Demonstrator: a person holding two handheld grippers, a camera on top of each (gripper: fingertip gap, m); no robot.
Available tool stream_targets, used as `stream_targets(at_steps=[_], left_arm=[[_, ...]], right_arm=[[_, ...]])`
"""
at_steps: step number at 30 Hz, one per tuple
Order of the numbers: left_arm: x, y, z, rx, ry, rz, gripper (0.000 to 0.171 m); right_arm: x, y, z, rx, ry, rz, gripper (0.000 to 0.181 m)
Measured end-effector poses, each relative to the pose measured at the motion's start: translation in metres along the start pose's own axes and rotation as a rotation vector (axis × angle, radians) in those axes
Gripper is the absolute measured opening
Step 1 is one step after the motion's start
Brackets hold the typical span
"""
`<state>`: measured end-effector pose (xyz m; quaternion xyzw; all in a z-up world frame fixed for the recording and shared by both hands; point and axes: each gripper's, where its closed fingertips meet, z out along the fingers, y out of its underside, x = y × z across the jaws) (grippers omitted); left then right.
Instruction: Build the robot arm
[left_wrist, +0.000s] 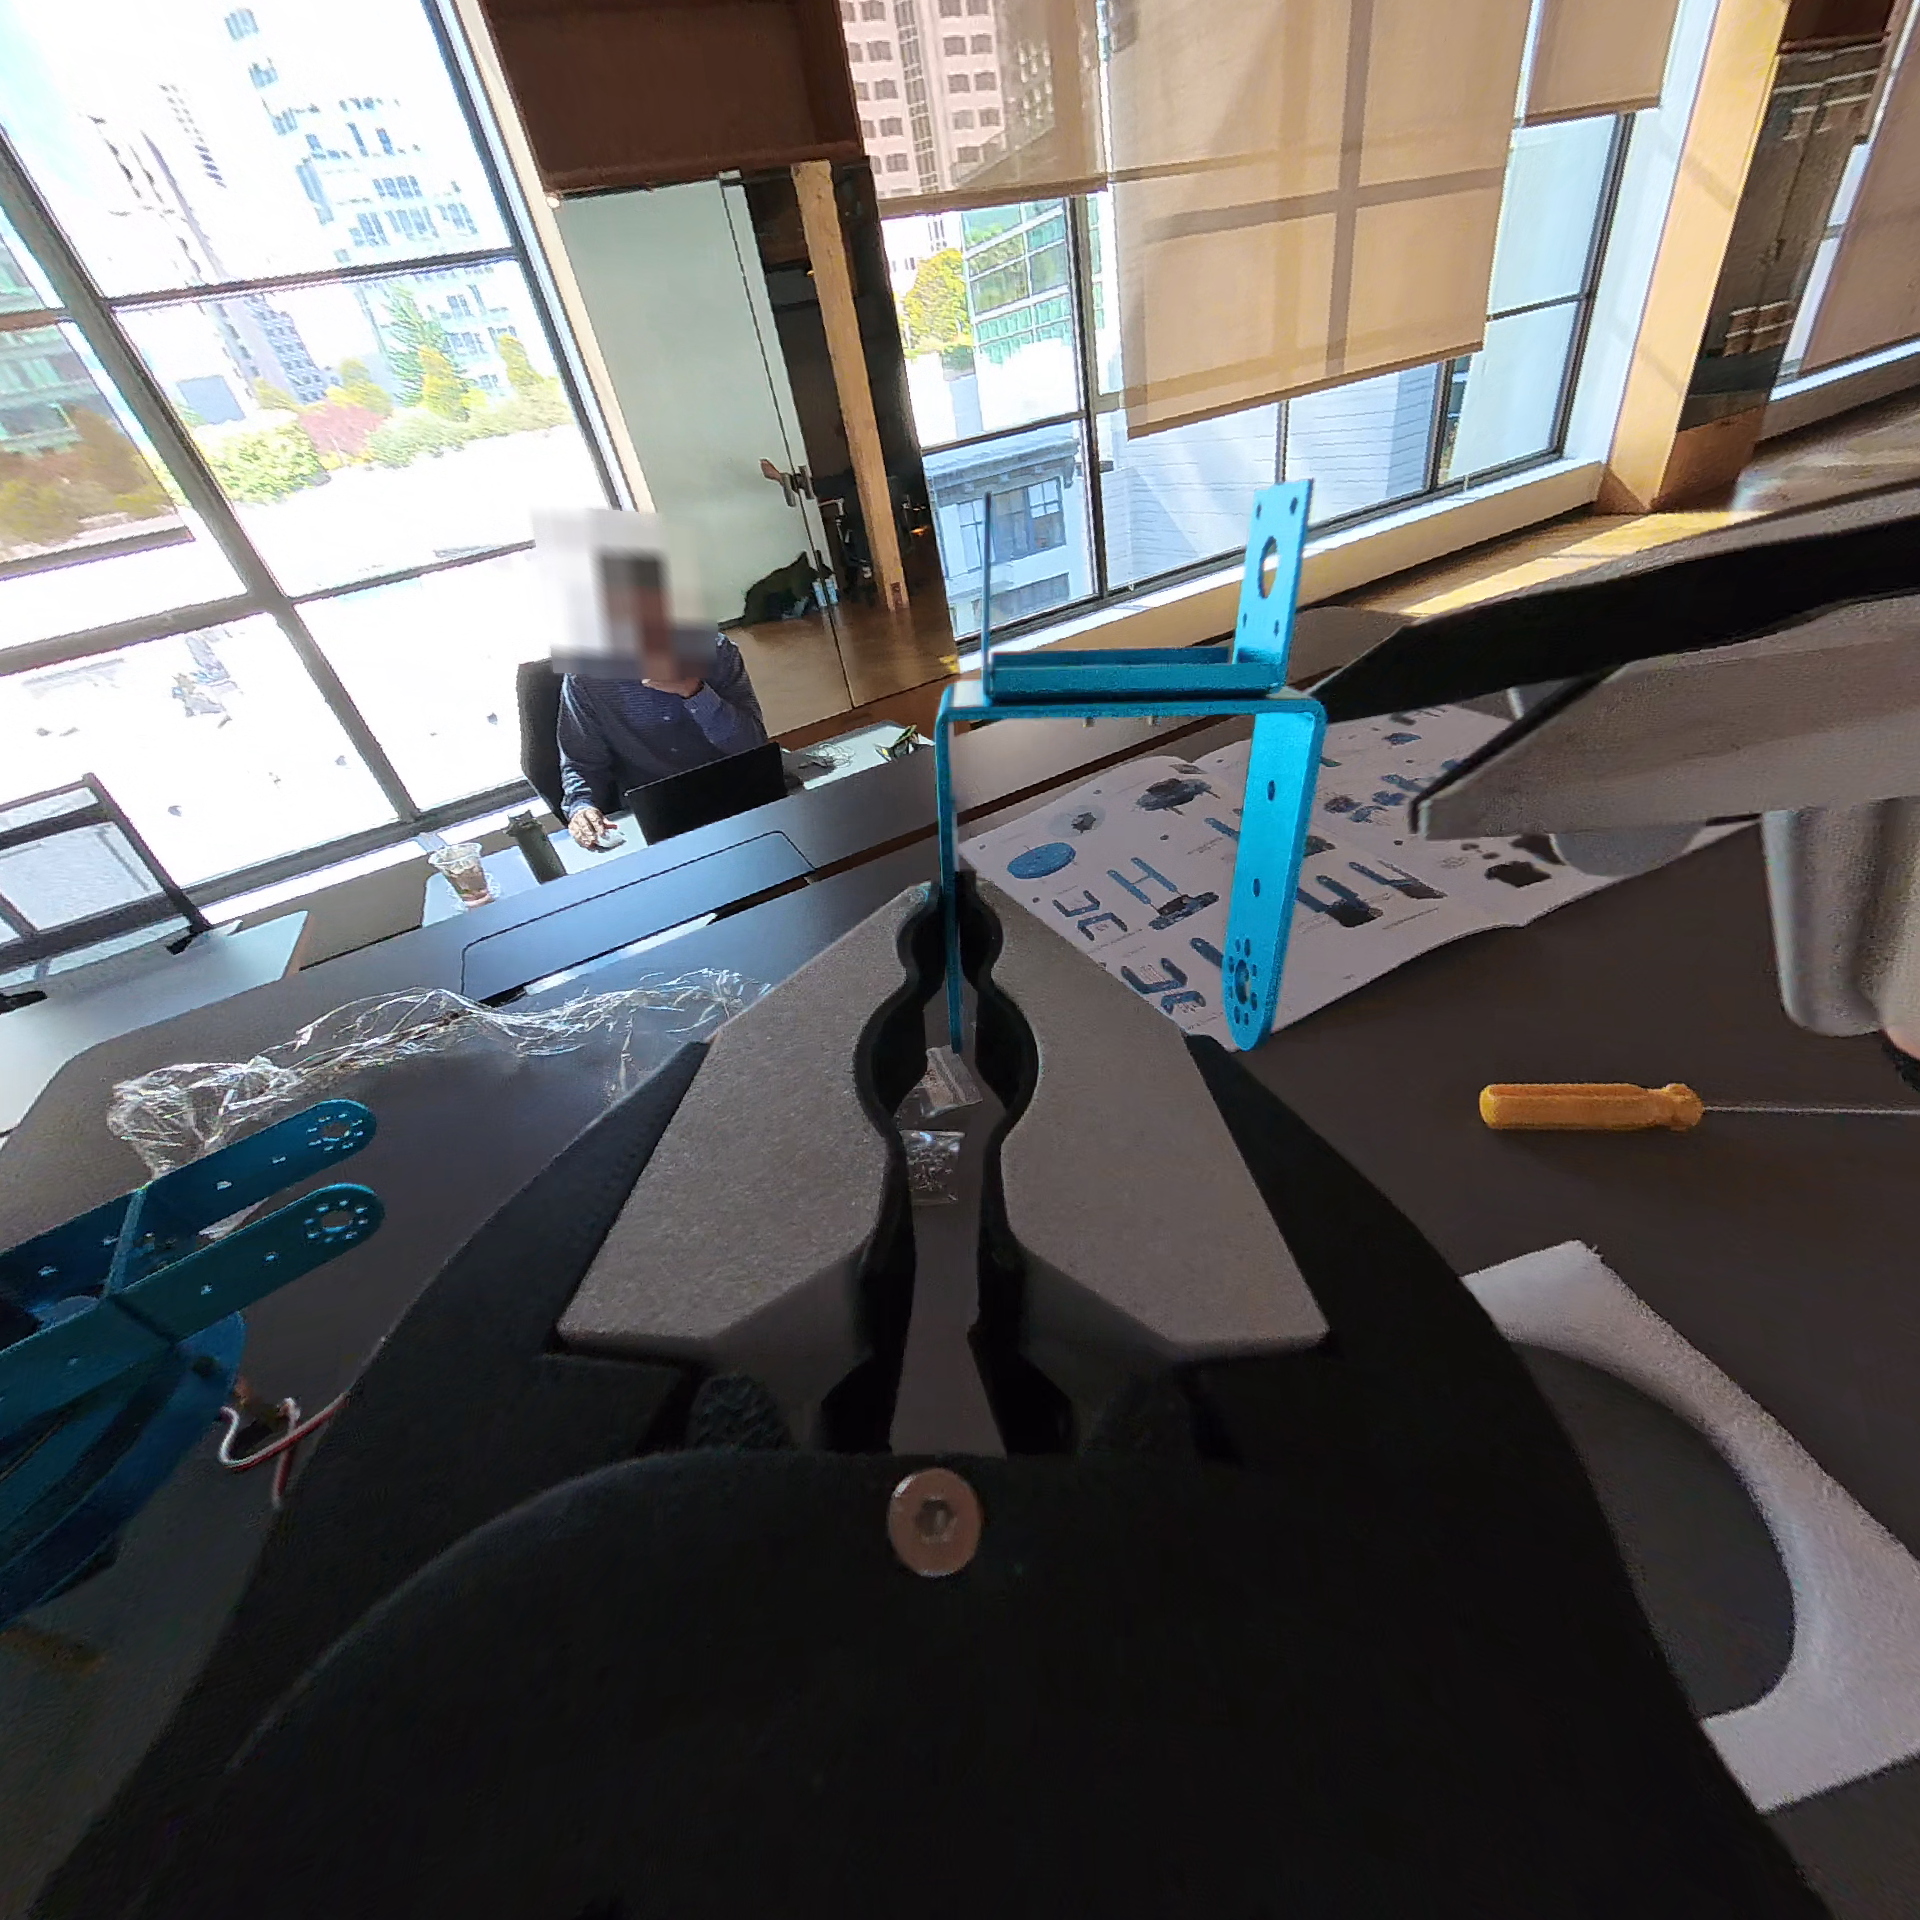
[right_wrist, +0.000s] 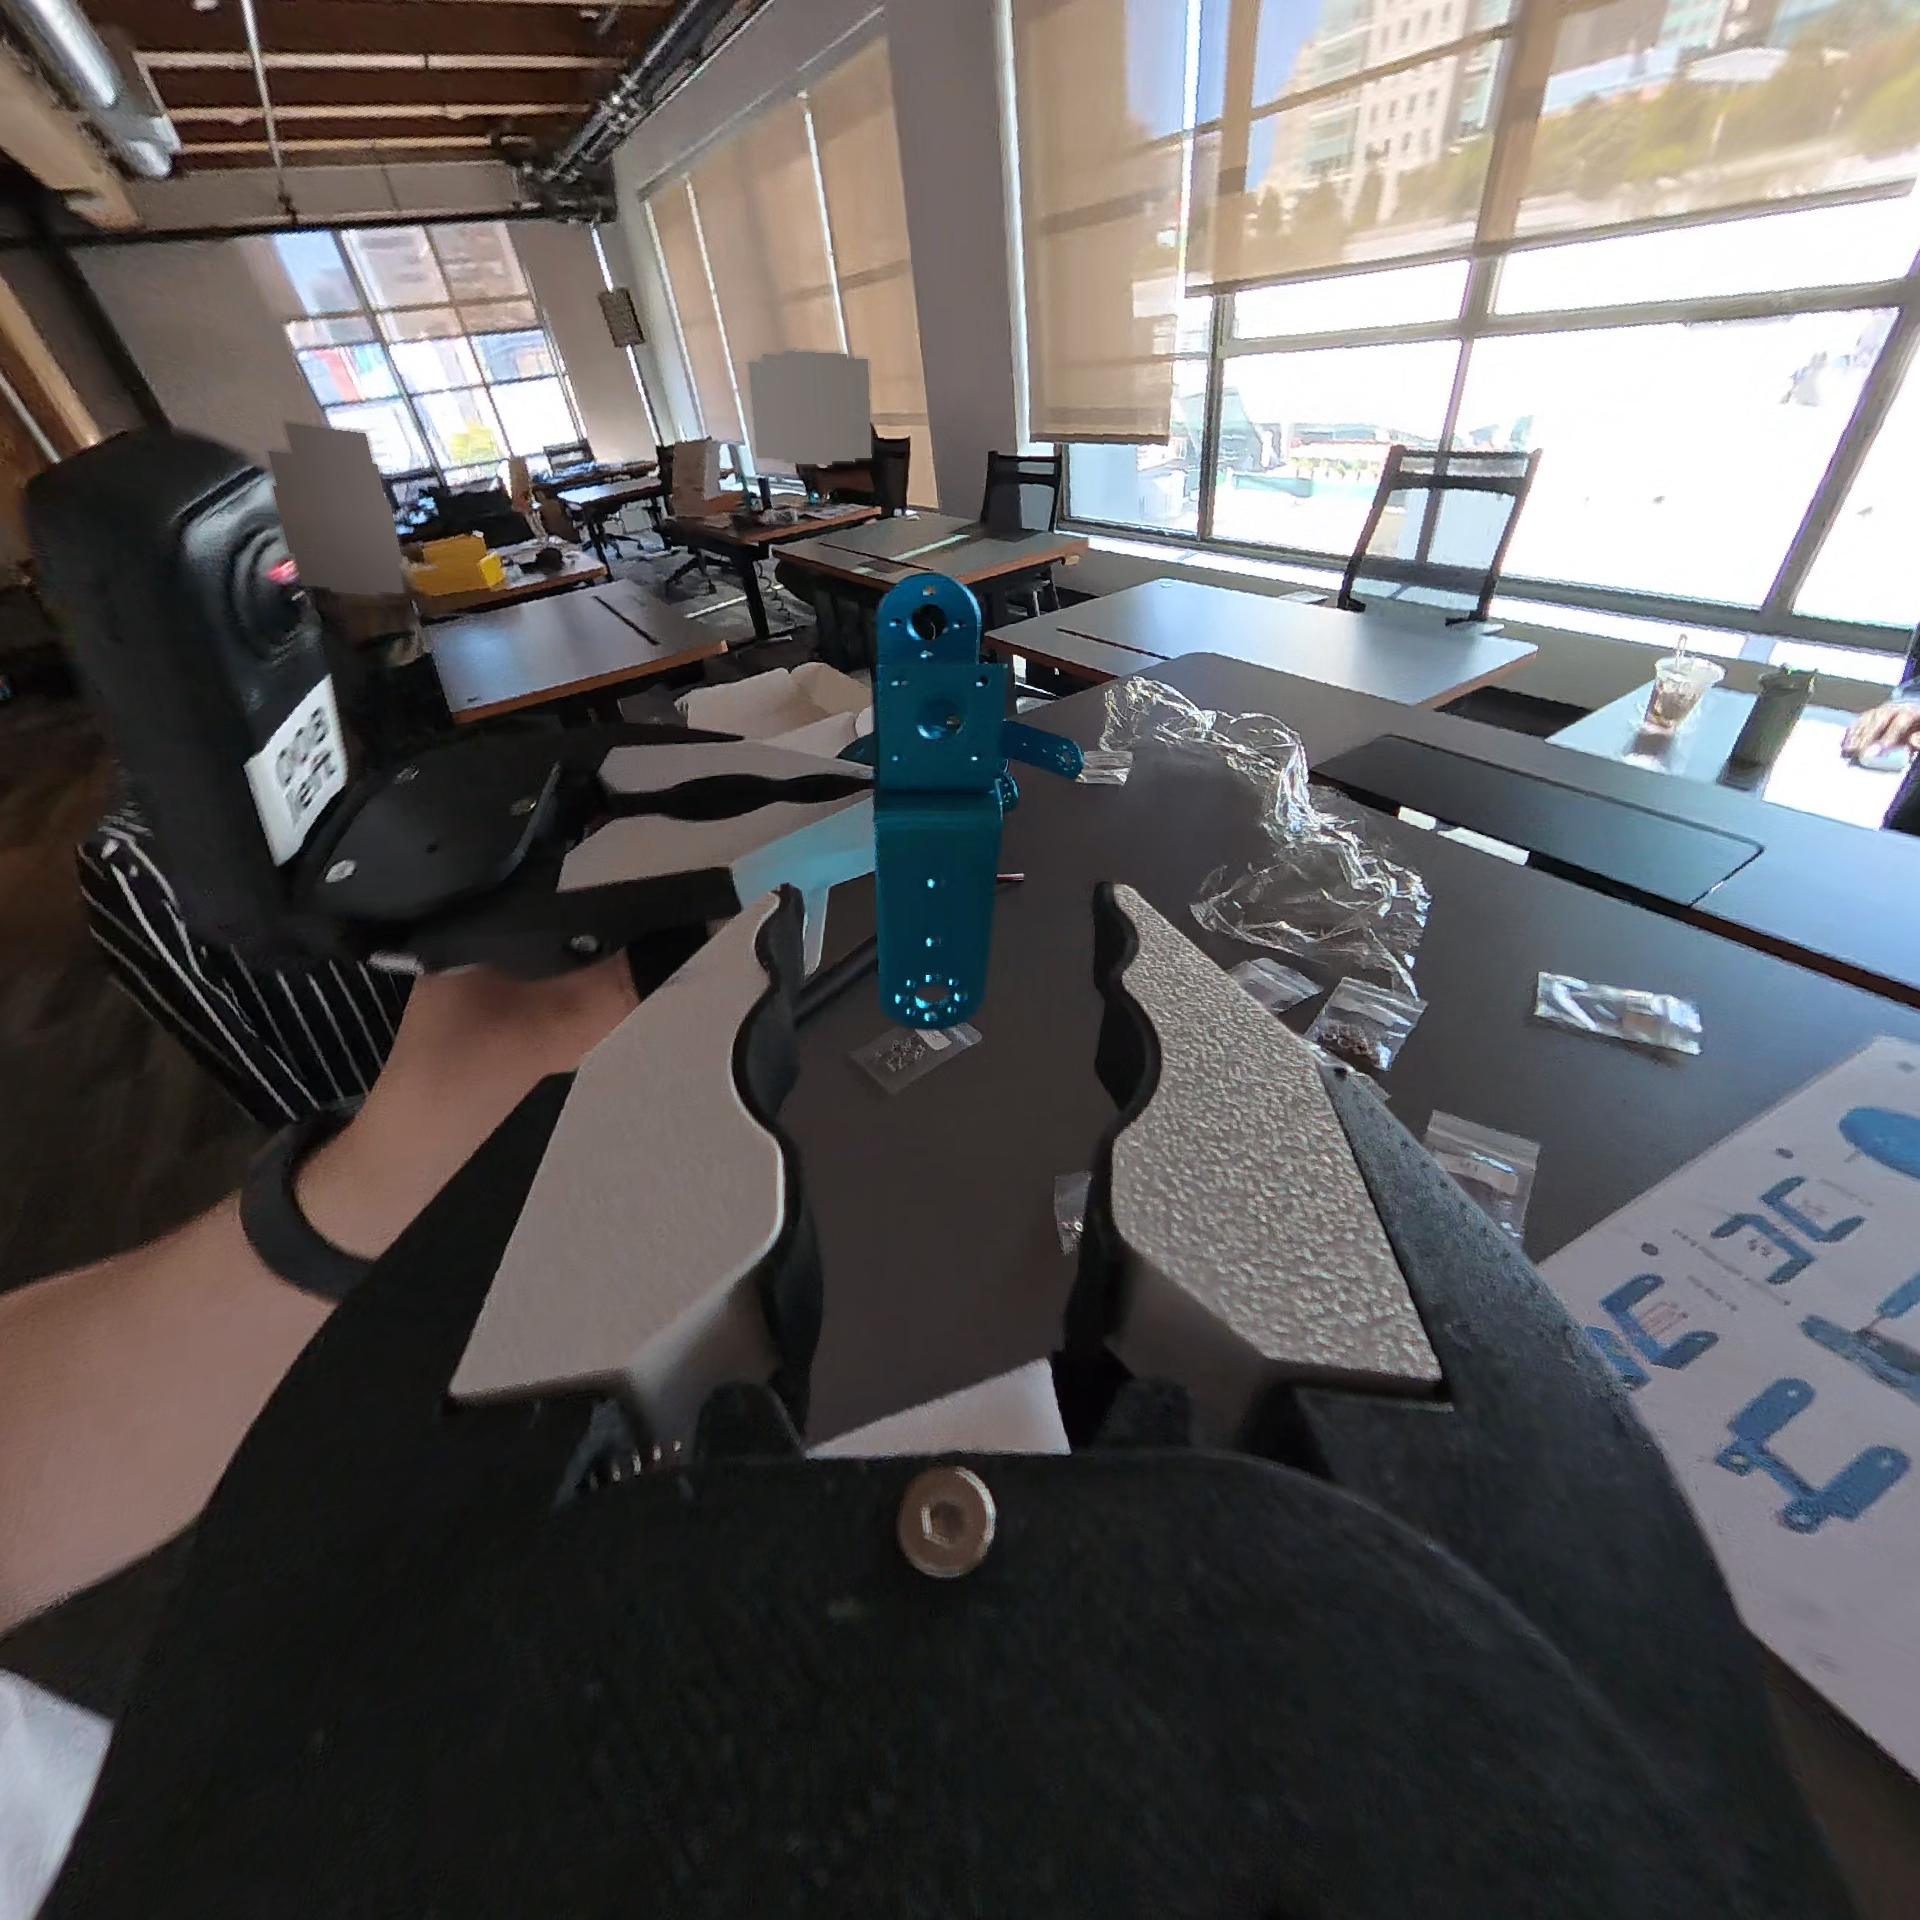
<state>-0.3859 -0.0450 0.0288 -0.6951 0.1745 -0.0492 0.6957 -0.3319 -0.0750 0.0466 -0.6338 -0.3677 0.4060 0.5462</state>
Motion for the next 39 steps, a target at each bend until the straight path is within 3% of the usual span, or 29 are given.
stream_targets(at_steps=[6, 9, 12, 15, 17, 20, 25, 29, 31, 34, 37, 39], left_arm=[[-0.007, 0.004, -0.008, 0.010, -0.049, 0.004, 0.000], [-0.009, 0.007, -0.012, 0.017, -0.051, -0.010, 0.000], [-0.010, 0.009, -0.016, 0.033, -0.036, -0.015, 0.000], [-0.005, 0.017, -0.016, 0.012, 0.023, -0.002, 0.001], [0.004, 0.024, -0.016, -0.007, 0.104, 0.013, 0.005], [0.019, 0.030, -0.020, -0.009, 0.267, -0.044, 0.035], [0.033, 0.030, -0.037, 0.026, 0.685, -0.212, 0.037], [0.040, 0.038, -0.021, -0.014, 0.968, -0.215, 0.047], [0.041, 0.041, -0.011, -0.034, 1.075, -0.290, 0.041], [0.037, 0.043, 0.005, -0.016, 1.138, -0.408, 0.036], [0.048, 0.063, 0.015, -0.060, 1.144, -0.371, 0.044], [0.052, 0.068, 0.018, -0.040, 1.138, -0.344, 0.036]], right_arm=[[-0.006, 0.004, 0.022, 0.057, -0.018, 0.109, 0.047], [-0.016, 0.006, 0.032, 0.052, -0.053, 0.062, 0.047], [-0.019, 0.010, 0.036, 0.053, -0.070, 0.040, 0.026], [-0.017, 0.016, 0.035, 0.043, -0.094, 0.036, 0.025], [-0.014, 0.018, 0.032, 0.052, -0.111, 0.040, 0.025], [-0.013, 0.022, 0.027, 0.055, -0.178, 0.072, 0.025], [-0.001, 0.037, 0.019, 0.043, -0.242, 0.082, 0.024], [0.016, 0.051, 0.018, 0.032, -0.309, 0.129, 0.025], [0.028, 0.052, 0.017, 0.052, -0.326, 0.163, 0.024], [0.039, 0.058, 0.013, 0.059, -0.391, 0.223, 0.025], [0.050, 0.066, 0.016, 0.057, -0.412, 0.235, 0.024], [0.054, 0.071, 0.021, 0.052, -0.441, 0.247, 0.024]])
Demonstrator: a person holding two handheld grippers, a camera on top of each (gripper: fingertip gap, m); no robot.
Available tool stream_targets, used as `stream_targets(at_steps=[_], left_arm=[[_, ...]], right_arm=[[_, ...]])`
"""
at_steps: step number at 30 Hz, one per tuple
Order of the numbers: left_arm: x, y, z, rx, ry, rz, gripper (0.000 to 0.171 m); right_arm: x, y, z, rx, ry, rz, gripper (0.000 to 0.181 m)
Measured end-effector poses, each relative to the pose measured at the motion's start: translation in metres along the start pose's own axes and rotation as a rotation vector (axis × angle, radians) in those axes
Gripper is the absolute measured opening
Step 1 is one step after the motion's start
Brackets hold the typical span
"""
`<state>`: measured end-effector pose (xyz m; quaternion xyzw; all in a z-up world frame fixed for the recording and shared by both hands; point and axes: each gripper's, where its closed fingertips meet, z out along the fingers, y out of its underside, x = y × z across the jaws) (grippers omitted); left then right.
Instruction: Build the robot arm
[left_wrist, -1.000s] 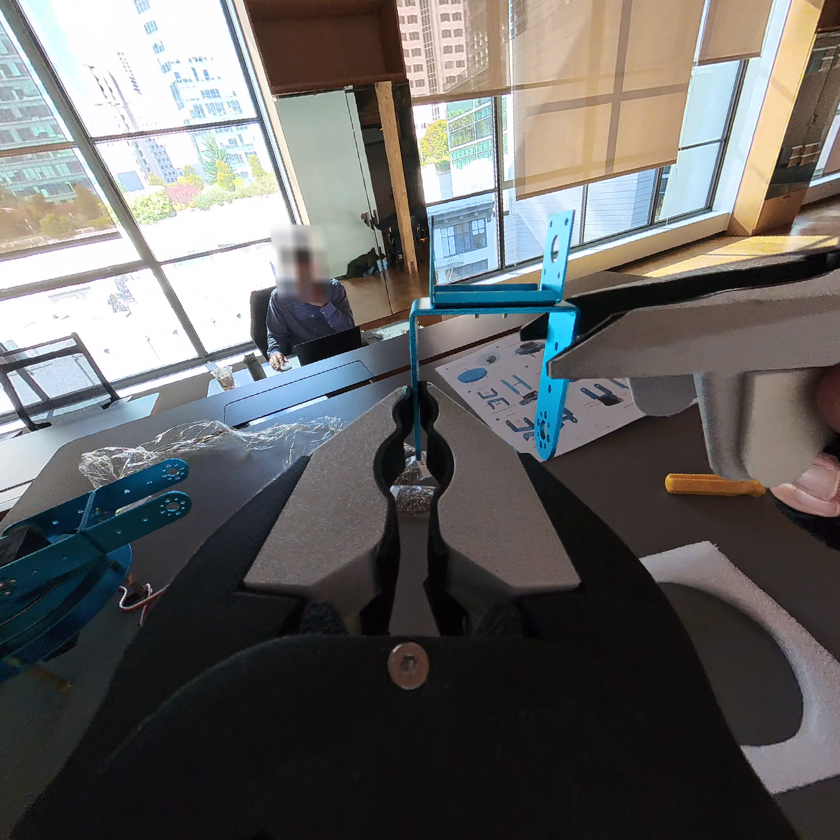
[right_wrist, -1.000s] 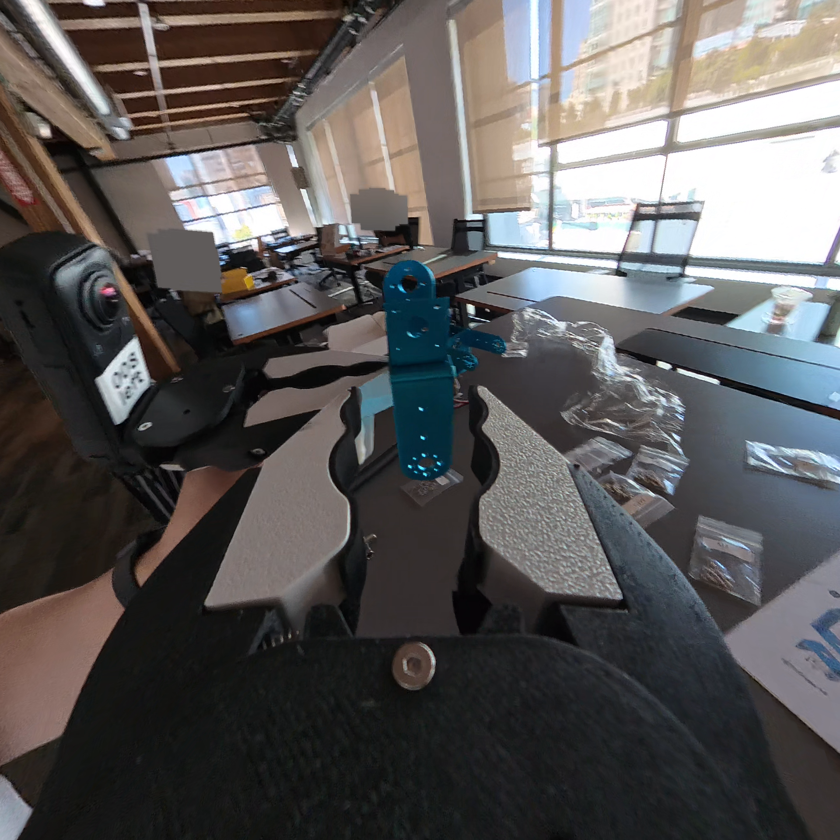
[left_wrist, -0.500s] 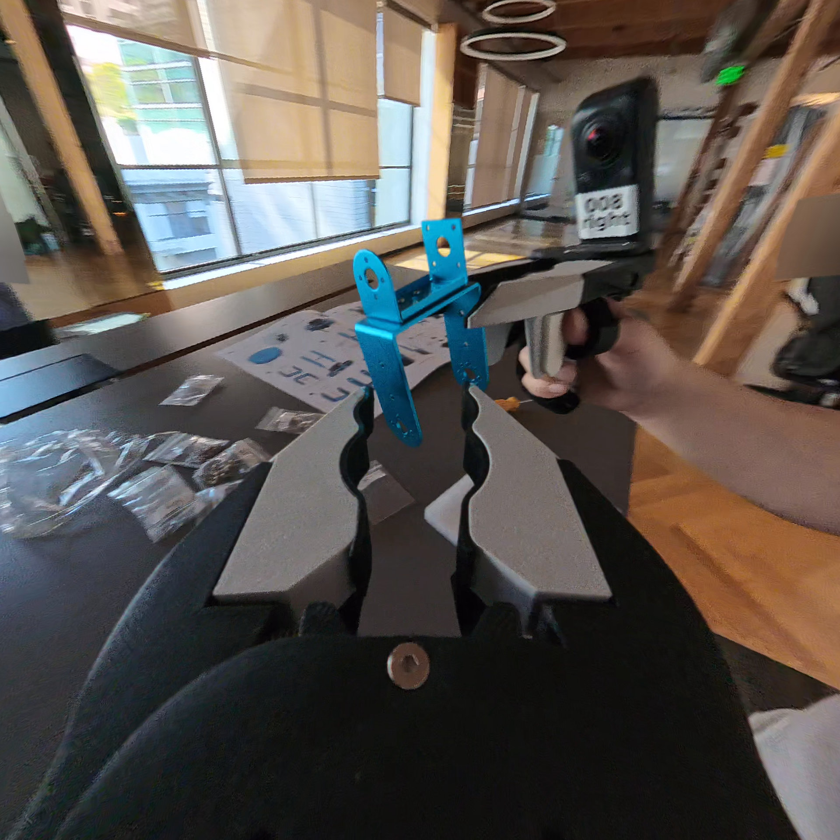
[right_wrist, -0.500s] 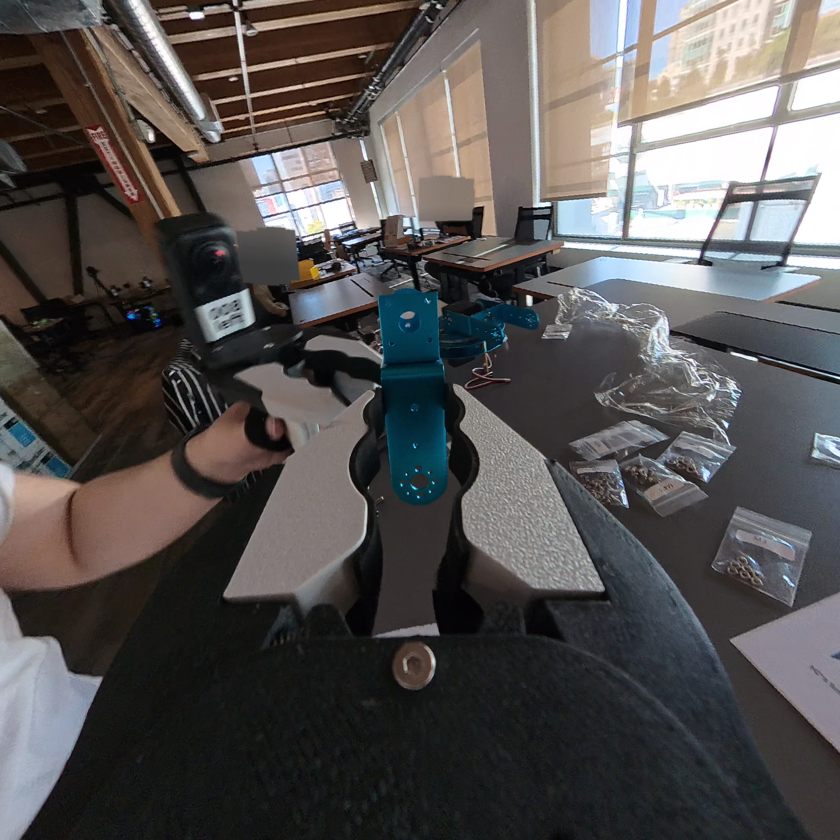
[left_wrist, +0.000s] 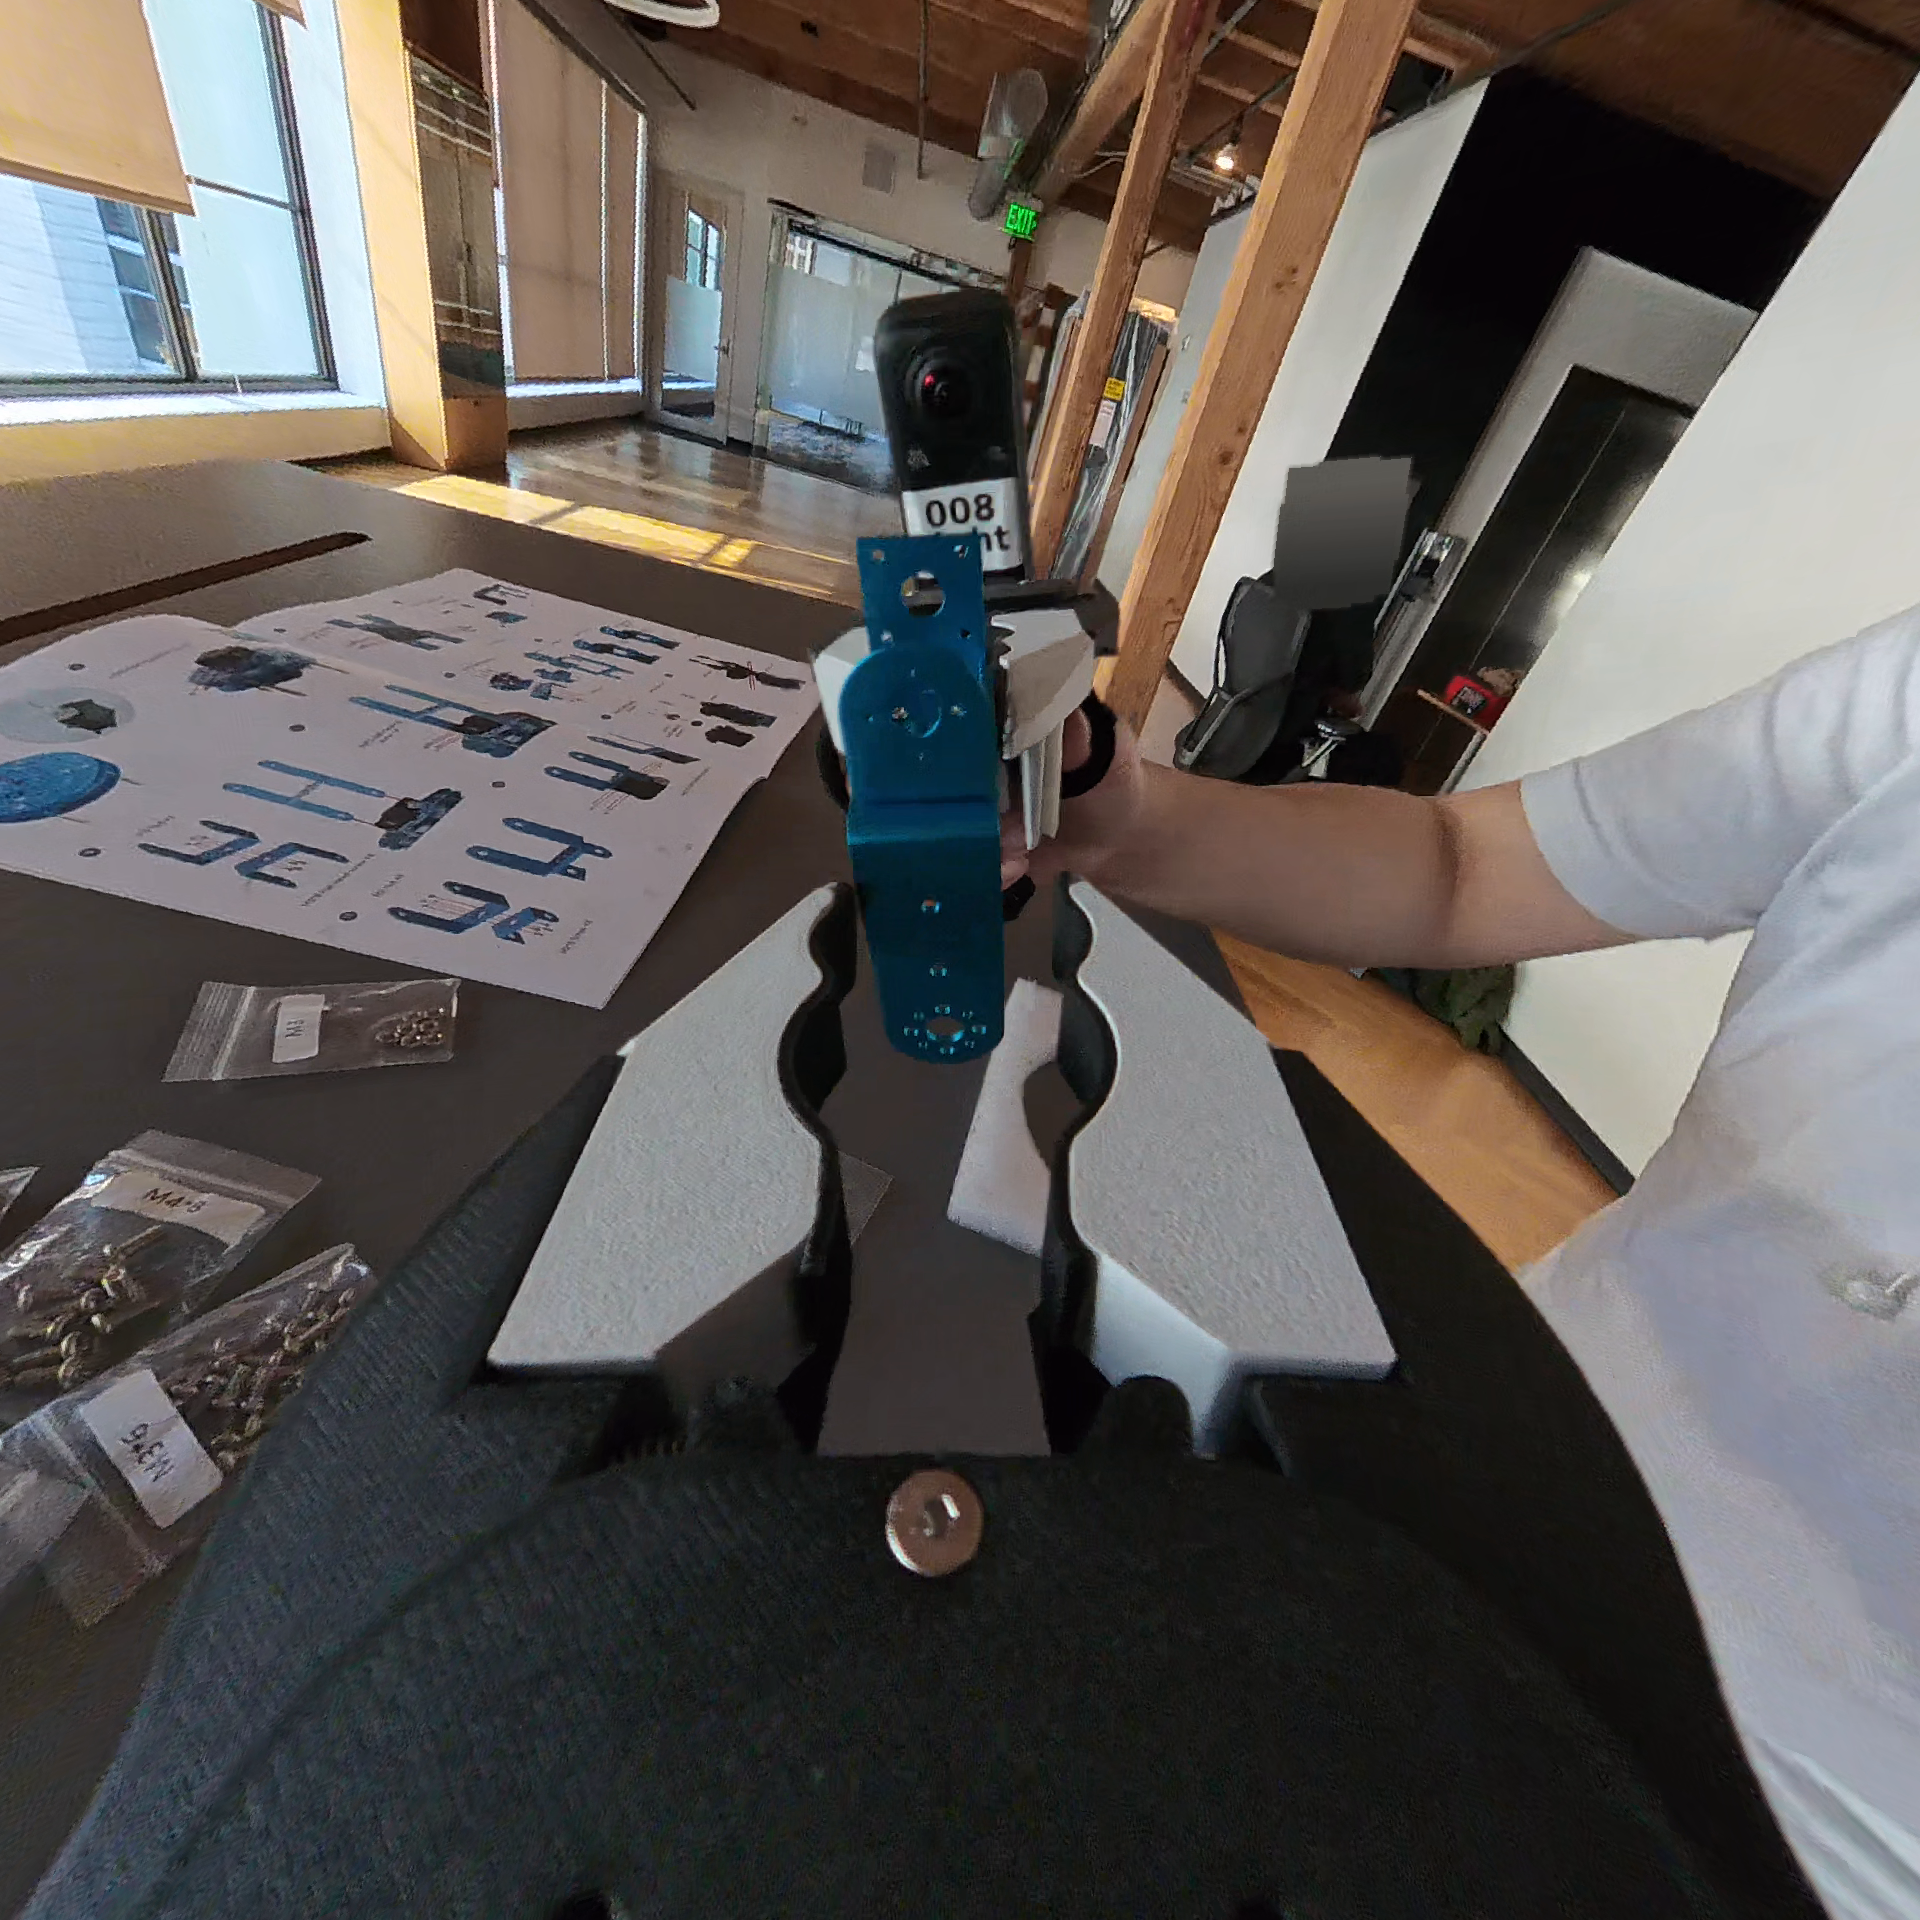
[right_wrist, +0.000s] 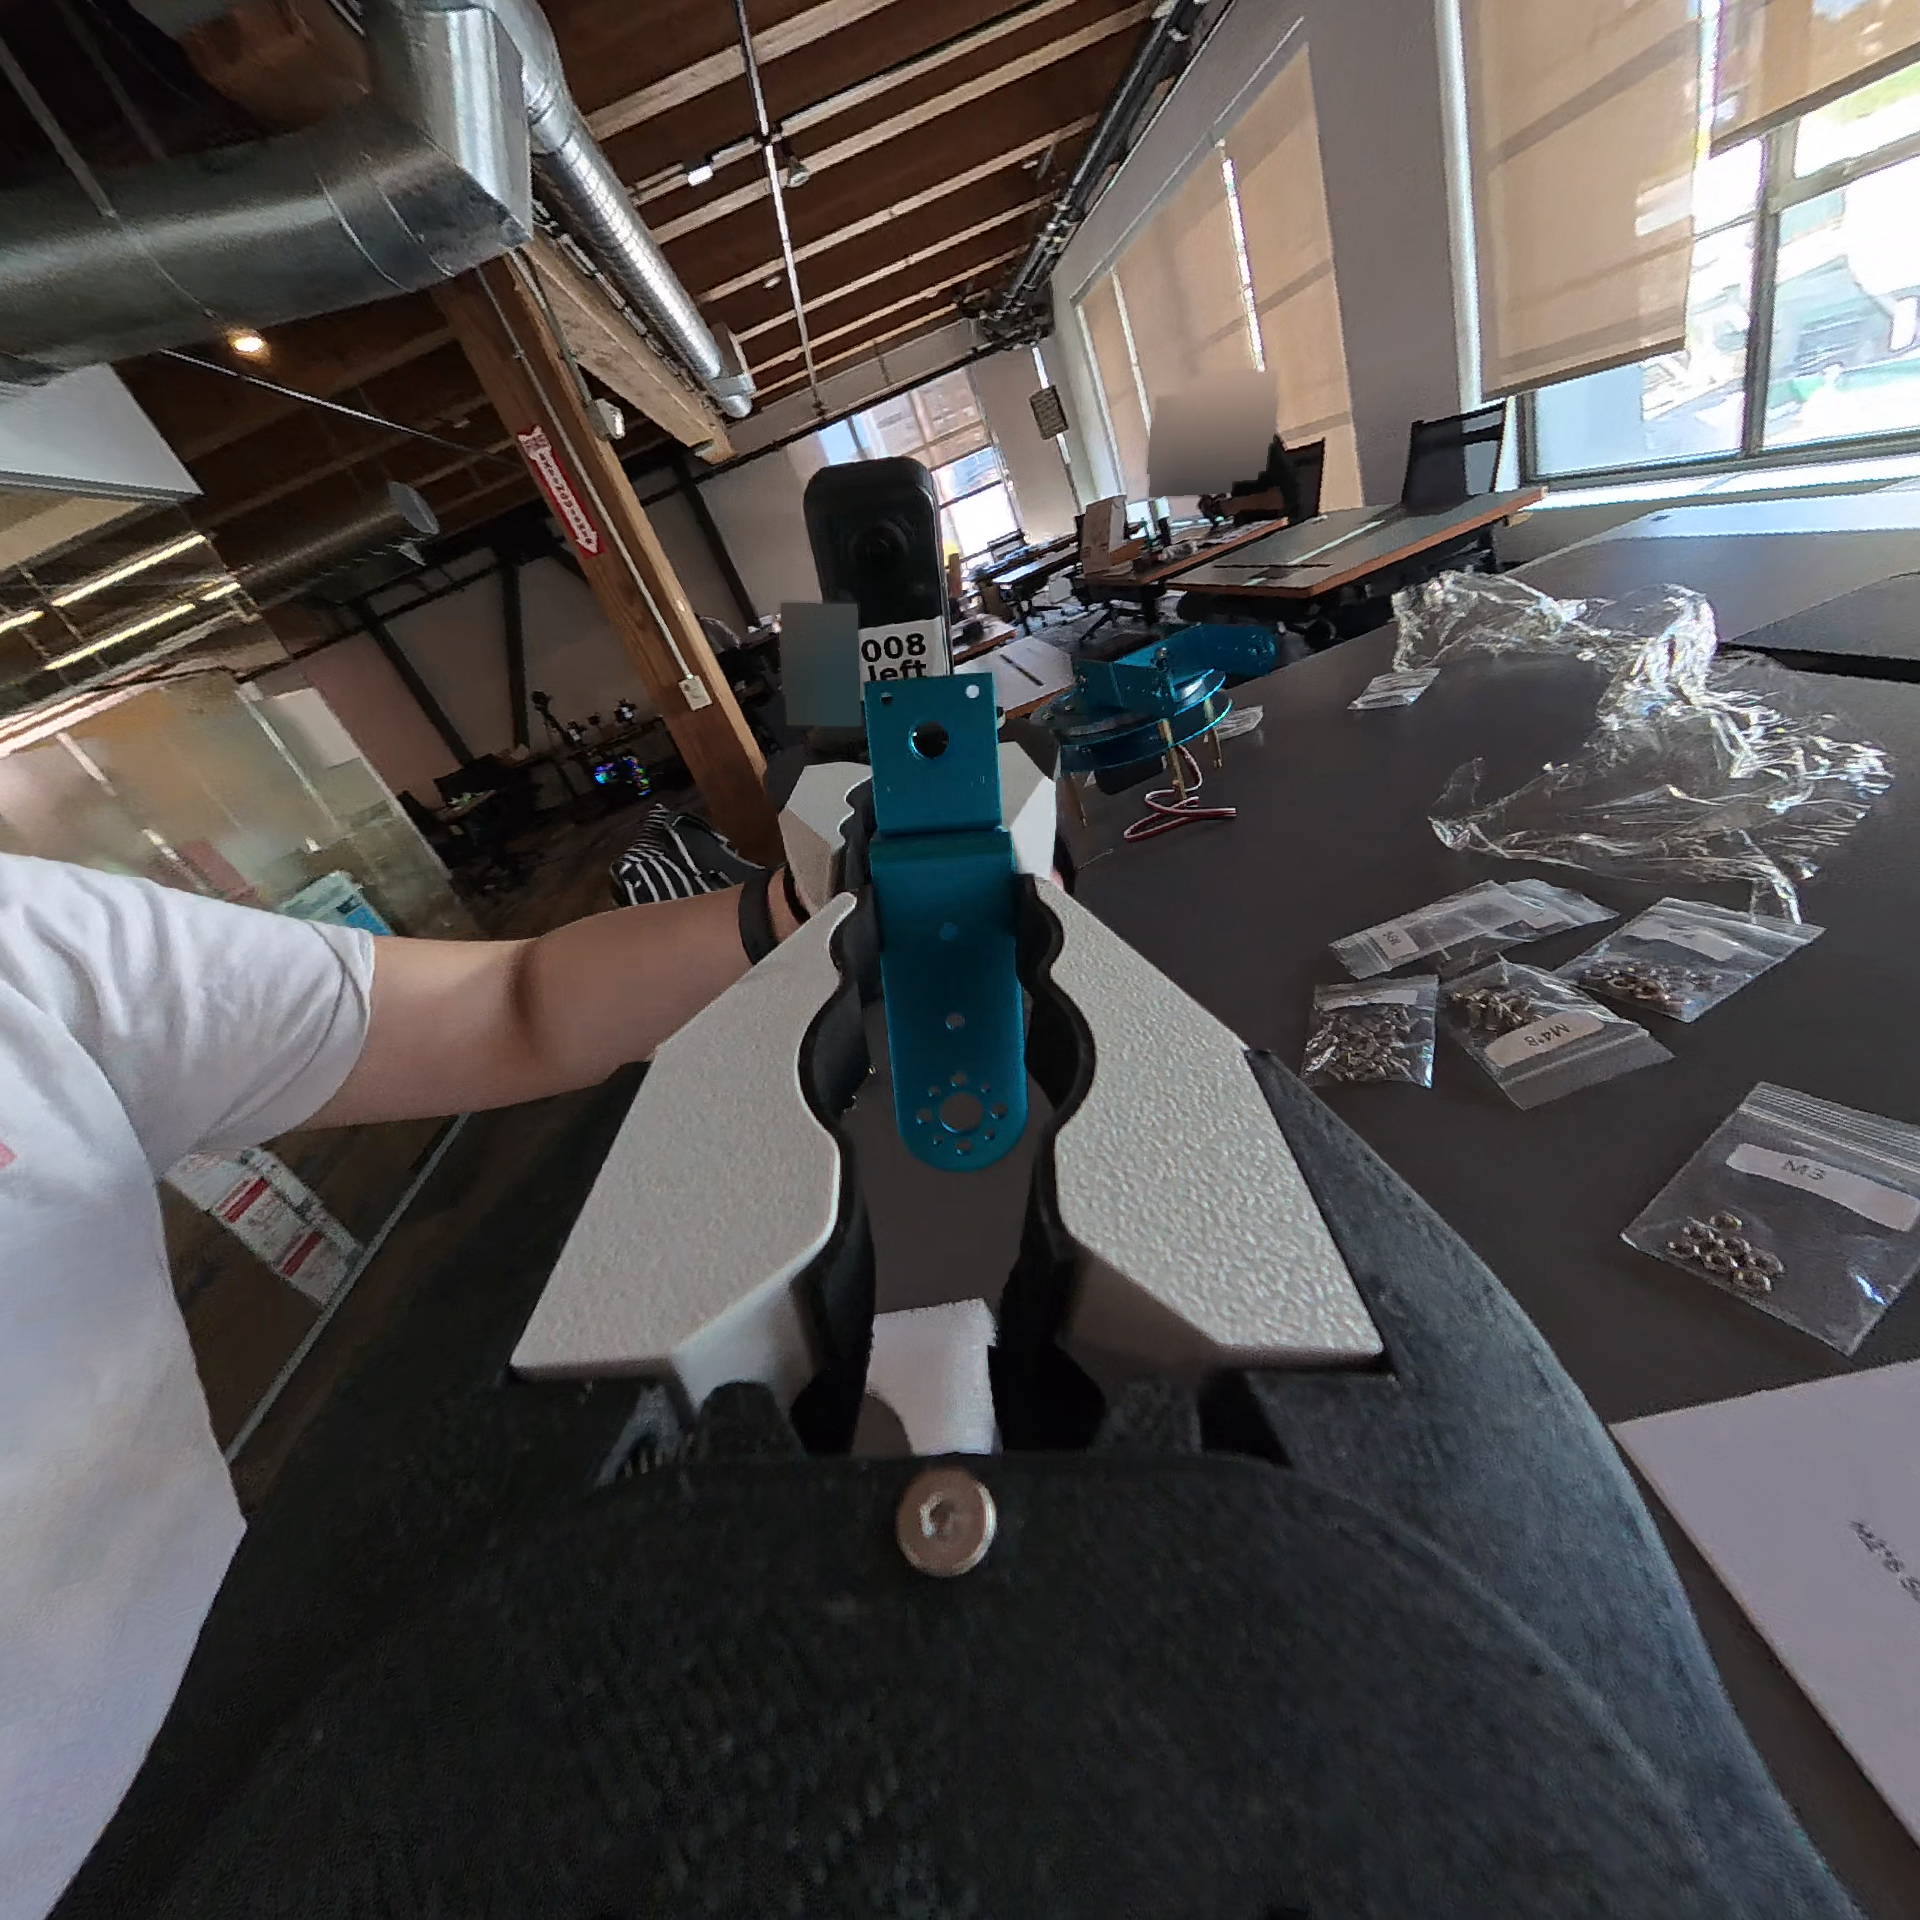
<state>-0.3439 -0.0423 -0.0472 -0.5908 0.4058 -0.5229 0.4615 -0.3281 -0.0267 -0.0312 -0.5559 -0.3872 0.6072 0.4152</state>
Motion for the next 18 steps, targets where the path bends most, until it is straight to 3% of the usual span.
stream_targets(at_steps=[2, 10, 18], left_arm=[[-0.004, 0.000, 0.000, 0.007, -0.009, -0.008, 0.027], [0.014, 0.004, -0.010, -0.031, -0.001, 0.057, 0.026], [0.028, 0.032, -0.006, -0.152, 0.029, 0.038, 0.026]], right_arm=[[0.004, 0.006, 0.004, -0.016, -0.037, -0.010, 0.025], [-0.011, 0.020, 0.011, -0.054, -0.153, 0.021, 0.025], [-0.022, 0.043, 0.003, -0.169, -0.137, 0.000, 0.025]])
